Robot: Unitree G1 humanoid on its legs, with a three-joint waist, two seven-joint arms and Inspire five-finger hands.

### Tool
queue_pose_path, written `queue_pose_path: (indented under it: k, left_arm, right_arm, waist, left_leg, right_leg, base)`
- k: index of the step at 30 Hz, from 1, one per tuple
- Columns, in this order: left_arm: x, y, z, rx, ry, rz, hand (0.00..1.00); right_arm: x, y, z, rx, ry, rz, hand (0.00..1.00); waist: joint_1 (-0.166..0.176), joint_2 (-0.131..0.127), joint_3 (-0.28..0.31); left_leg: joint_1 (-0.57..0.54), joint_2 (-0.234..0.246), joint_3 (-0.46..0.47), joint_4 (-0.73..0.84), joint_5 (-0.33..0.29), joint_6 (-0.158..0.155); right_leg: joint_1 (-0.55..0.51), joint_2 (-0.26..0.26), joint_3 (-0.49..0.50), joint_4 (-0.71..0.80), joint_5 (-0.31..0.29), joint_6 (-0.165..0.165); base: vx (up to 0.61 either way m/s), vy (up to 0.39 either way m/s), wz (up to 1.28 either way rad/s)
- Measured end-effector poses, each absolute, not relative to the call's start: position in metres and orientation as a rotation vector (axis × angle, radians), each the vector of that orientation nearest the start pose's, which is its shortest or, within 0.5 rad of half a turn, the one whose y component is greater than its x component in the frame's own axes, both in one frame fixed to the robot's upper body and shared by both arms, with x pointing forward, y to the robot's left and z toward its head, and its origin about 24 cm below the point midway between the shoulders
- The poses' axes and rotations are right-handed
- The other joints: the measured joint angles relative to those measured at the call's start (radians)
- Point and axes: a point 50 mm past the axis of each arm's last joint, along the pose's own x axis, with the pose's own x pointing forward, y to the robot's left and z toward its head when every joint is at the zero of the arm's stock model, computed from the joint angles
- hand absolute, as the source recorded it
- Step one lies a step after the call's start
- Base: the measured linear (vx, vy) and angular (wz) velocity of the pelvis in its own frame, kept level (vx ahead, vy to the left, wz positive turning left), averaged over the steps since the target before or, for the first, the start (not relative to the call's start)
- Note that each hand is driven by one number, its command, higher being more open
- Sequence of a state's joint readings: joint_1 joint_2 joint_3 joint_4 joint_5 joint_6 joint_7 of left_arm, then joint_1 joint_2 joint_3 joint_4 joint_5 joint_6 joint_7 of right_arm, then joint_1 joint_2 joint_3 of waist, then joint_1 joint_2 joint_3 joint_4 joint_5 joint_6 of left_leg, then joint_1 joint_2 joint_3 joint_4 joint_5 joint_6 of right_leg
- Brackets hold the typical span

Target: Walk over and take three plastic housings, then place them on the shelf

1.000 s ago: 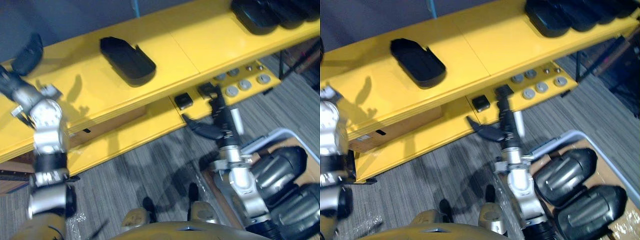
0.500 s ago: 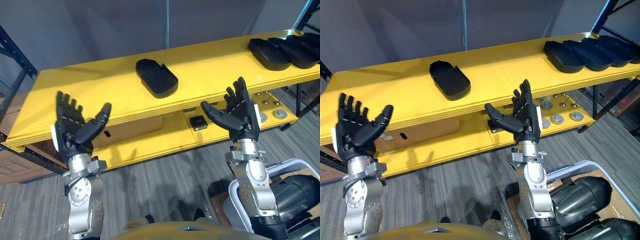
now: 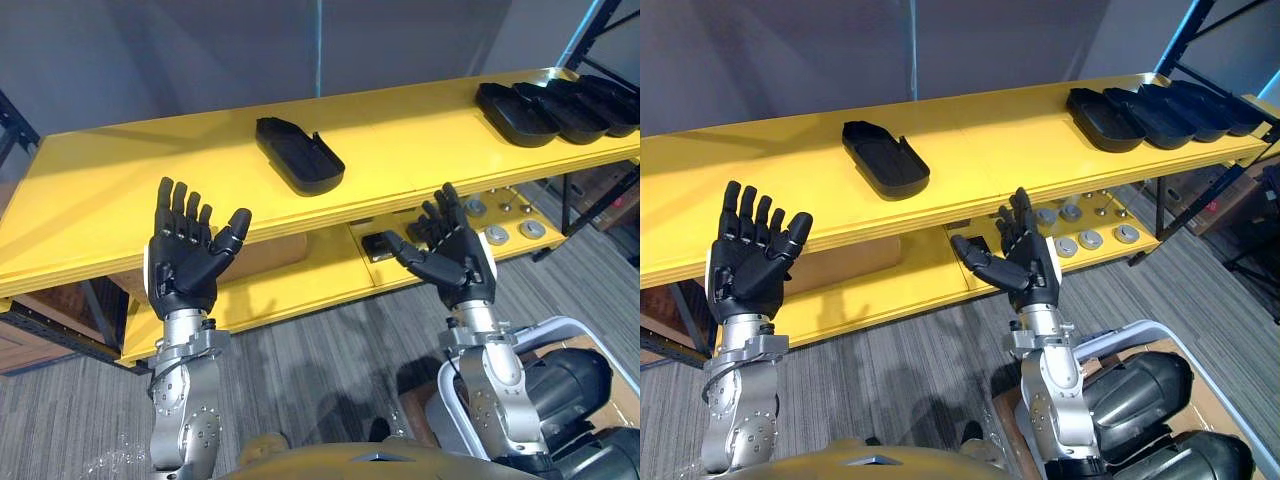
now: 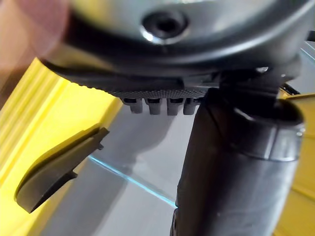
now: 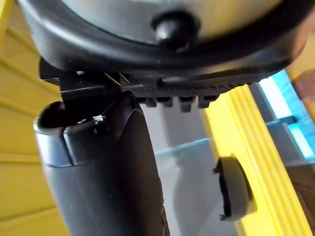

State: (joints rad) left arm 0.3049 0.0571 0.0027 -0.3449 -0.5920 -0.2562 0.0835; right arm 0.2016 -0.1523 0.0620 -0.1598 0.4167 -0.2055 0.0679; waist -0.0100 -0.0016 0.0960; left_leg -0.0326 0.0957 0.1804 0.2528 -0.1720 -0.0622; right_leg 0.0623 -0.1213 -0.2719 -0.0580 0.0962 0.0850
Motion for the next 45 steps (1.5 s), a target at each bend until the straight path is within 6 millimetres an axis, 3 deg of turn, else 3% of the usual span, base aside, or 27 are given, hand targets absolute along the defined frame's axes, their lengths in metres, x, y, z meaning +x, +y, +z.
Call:
queue_pose_path:
  k: [7,15,18,20,24,25,28,30,39,41,42,43,44,45]
  left_arm:
    - [0.185,0.188,0.071,-0.516,-0.269,0.178,1.0]
    - [0.189,0.183,0.073,-0.569,-0.274,0.154,1.0]
    - [0.193,0.177,0.075,-0.583,-0.279,0.13,1.0]
    - [0.197,0.174,0.076,-0.582,-0.281,0.116,1.0]
    - [0.199,0.176,0.078,-0.561,-0.288,0.105,1.0]
    - [0.2,0.178,0.079,-0.556,-0.291,0.106,1.0]
    - [0.199,0.182,0.079,-0.587,-0.292,0.138,1.0]
    - [0.198,0.185,0.079,-0.638,-0.306,0.166,1.0]
    - [0.198,0.182,0.077,-0.665,-0.302,0.189,1.0]
    - [0.195,0.183,0.074,-0.667,-0.283,0.212,1.0]
    - [0.192,0.185,0.07,-0.667,-0.268,0.236,1.0]
    - [0.19,0.188,0.067,-0.661,-0.256,0.257,1.0]
    - [0.186,0.19,0.061,-0.662,-0.234,0.288,1.0]
    - [0.183,0.192,0.058,-0.667,-0.223,0.312,1.0]
  right_arm:
    - [0.21,-0.173,0.051,0.266,-0.169,0.047,1.0]
    - [0.207,-0.172,0.048,0.272,-0.174,0.003,1.0]
    - [0.204,-0.173,0.045,0.268,-0.16,-0.004,1.0]
    - [0.201,-0.172,0.042,0.276,-0.152,0.001,1.0]
    - [0.197,-0.169,0.044,0.311,-0.191,0.025,1.0]
    - [0.198,-0.168,0.045,0.301,-0.203,0.051,1.0]
    - [0.199,-0.166,0.046,0.218,-0.201,0.083,1.0]
    - [0.2,-0.169,0.047,0.207,-0.199,0.094,1.0]
    - [0.202,-0.17,0.048,0.181,-0.19,0.068,1.0]
    - [0.2,-0.171,0.046,0.186,-0.181,0.058,1.0]
    - [0.199,-0.17,0.044,0.201,-0.174,0.053,1.0]
    - [0.198,-0.169,0.043,0.232,-0.171,0.043,1.0]
    - [0.197,-0.17,0.042,0.259,-0.17,0.034,1.0]
    - [0.197,-0.172,0.043,0.262,-0.175,0.034,1.0]
  waist:
    - [0.03,0.006,0.004]
    - [0.006,0.004,0.005]
    - [0.0,0.0,0.014]
    - [-0.021,-0.006,0.043]
    - [-0.025,-0.036,0.043]
    - [-0.019,-0.044,0.041]
    - [-0.015,-0.029,0.044]
    - [0.009,-0.017,0.038]
    - [0.005,-0.02,0.036]
    - [0.007,-0.006,0.037]
    - [0.01,0.008,0.042]
    - [0.012,0.009,0.052]
    - [0.015,0.031,0.07]
    - [0.017,0.062,0.09]
  left_leg:
    - [0.025,-0.051,0.011,-0.101,0.048,0.025]
    - [0.043,-0.059,0.034,-0.108,0.047,0.029]
    - [0.046,-0.058,0.037,-0.099,0.038,0.031]
    - [0.078,-0.054,0.031,-0.102,0.04,0.035]
    - [0.056,-0.071,0.032,-0.105,0.037,0.044]
    - [0.048,-0.077,0.031,-0.107,0.033,0.043]
    - [0.042,-0.076,0.012,-0.115,0.041,0.036]
    - [0.04,-0.067,0.01,-0.116,0.052,0.029]
    - [0.043,-0.043,0.007,-0.105,0.036,0.02]
    - [0.012,-0.011,0.012,-0.011,-0.021,0.018]
    - [0.005,0.011,0.016,0.052,-0.044,0.016]
    - [-0.05,0.03,0.006,0.192,-0.05,0.017]
    - [-0.141,0.072,-0.018,0.428,-0.038,0.019]
    - [-0.179,0.102,-0.037,0.558,-0.012,0.013]
  right_leg:
    - [-0.04,-0.044,0.019,0.026,-0.001,0.001]
    - [-0.05,-0.051,0.035,0.045,-0.01,-0.008]
    - [-0.147,-0.074,0.062,0.256,-0.076,-0.001]
    - [-0.188,-0.08,0.1,0.398,-0.082,-0.011]
    - [-0.122,-0.083,0.122,0.233,-0.08,-0.009]
    - [-0.096,-0.083,0.119,0.16,-0.069,0.008]
    - [-0.078,-0.074,0.111,0.121,-0.06,0.022]
    - [-0.077,-0.061,0.108,0.106,-0.059,0.02]
    - [-0.045,-0.034,0.099,0.066,-0.044,0.015]
    - [-0.039,-0.016,0.101,0.075,-0.063,0.002]
    - [-0.034,-0.001,0.106,0.093,-0.091,-0.02]
    - [-0.035,0.003,0.114,0.131,-0.118,-0.02]
    - [-0.037,0.019,0.115,0.179,-0.15,-0.02]
    - [-0.012,0.04,0.118,0.194,-0.165,-0.021]
  base:
    - [-0.05,0.048,-0.01]
    - [-0.02,0.019,-0.08]
    - [-0.02,0.026,-0.07]
    - [-0.04,0.046,0.04]
    - [-0.03,0.025,0.02]
    - [-0.05,0.018,0.09]
    - [0.0,-0.013,0.2]
    - [0.08,-0.059,0.03]
    - [0.05,-0.024,0.0]
    - [0.0,-0.014,-0.11]
    - [0.0,-0.005,-0.08]
    - [-0.05,-0.012,-0.09]
    - [-0.08,-0.015,-0.13]
    - [-0.07,-0.012,-0.26]
